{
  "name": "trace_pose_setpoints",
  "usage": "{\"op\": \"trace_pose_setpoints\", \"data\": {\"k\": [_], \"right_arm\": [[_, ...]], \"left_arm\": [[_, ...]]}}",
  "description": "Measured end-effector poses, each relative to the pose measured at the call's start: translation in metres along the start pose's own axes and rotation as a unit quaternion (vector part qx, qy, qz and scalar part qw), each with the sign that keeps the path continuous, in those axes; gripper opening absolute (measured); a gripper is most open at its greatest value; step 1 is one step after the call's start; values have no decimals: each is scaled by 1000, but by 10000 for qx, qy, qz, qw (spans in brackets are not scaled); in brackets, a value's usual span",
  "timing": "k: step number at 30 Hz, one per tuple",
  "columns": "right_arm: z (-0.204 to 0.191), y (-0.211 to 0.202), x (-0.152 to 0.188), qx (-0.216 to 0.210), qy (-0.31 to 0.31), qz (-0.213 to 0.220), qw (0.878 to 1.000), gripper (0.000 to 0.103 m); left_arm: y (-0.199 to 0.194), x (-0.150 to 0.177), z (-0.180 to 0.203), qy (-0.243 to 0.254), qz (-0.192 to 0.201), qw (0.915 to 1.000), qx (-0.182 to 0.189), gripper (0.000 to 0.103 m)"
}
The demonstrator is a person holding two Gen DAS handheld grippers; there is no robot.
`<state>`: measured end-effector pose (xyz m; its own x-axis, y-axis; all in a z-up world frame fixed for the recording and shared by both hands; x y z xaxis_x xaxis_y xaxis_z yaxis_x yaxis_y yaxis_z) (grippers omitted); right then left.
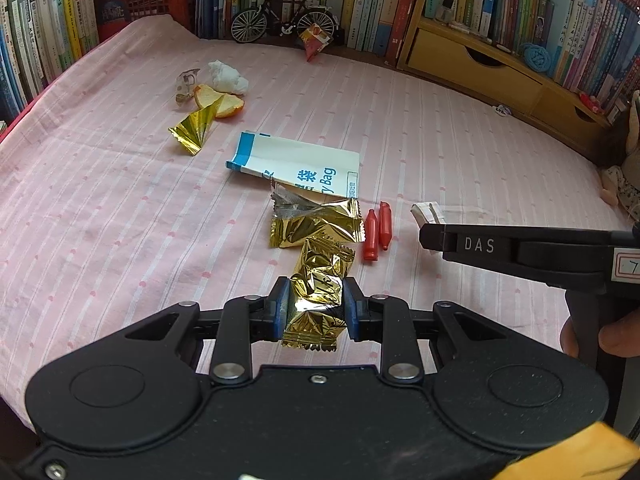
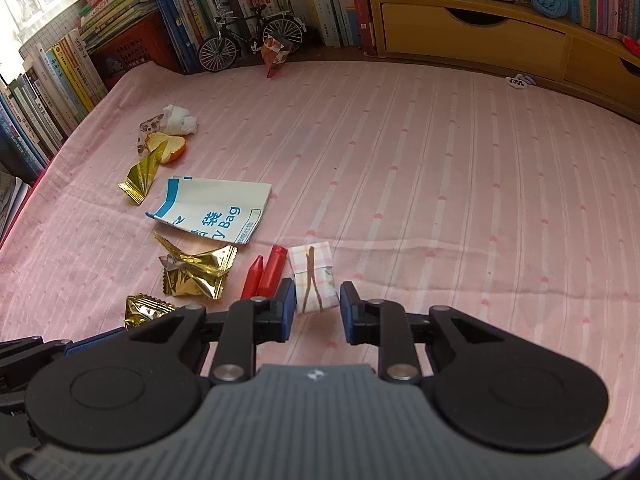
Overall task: Collect trash
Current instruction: 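Lift both held items and carry them toward the bed edge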
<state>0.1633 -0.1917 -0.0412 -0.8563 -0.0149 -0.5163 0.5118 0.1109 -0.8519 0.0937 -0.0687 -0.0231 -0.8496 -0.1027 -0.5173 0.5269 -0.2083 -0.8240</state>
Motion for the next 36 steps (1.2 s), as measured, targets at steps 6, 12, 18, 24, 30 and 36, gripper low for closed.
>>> {"op": "trace_pose_setpoints", "data": {"k": [6,12,18,24,30,36], "right_arm": [[-1,-20,19,33,153,62,9999,30],[-3,-50,38,198,270,256,9991,29],[-14,-83,60,435,314,449,9975,29],[-39,-111,88,503,272,479,9972,29],[-70,-135,109,475,228,600,9968,29],[-94,-155,129,476,186,716,9961,29]], "left_arm": [[-15,15,-7,-161,67,9998,106,26],[-34,32,-13,-223,150,9989,385,25],[-69,52,-22,-79,300,9978,585,25],[-111,77,-48,-46,396,9975,589,25],[-144,98,-74,-16,462,9974,561,25],[-167,116,-89,57,495,9968,617,25]]}}
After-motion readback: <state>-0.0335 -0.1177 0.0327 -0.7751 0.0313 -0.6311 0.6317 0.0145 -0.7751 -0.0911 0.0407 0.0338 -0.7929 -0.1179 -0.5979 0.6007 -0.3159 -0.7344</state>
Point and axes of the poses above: each gripper's, at about its wrist camera, not at the fingertips, and y roughly the way its jaws point, z to its right, x to its underside, the point moved 9 cm from there along y, roughly the way its jaws point, and after that the axes turned 8 degrees about x, right-handed, at the moved point
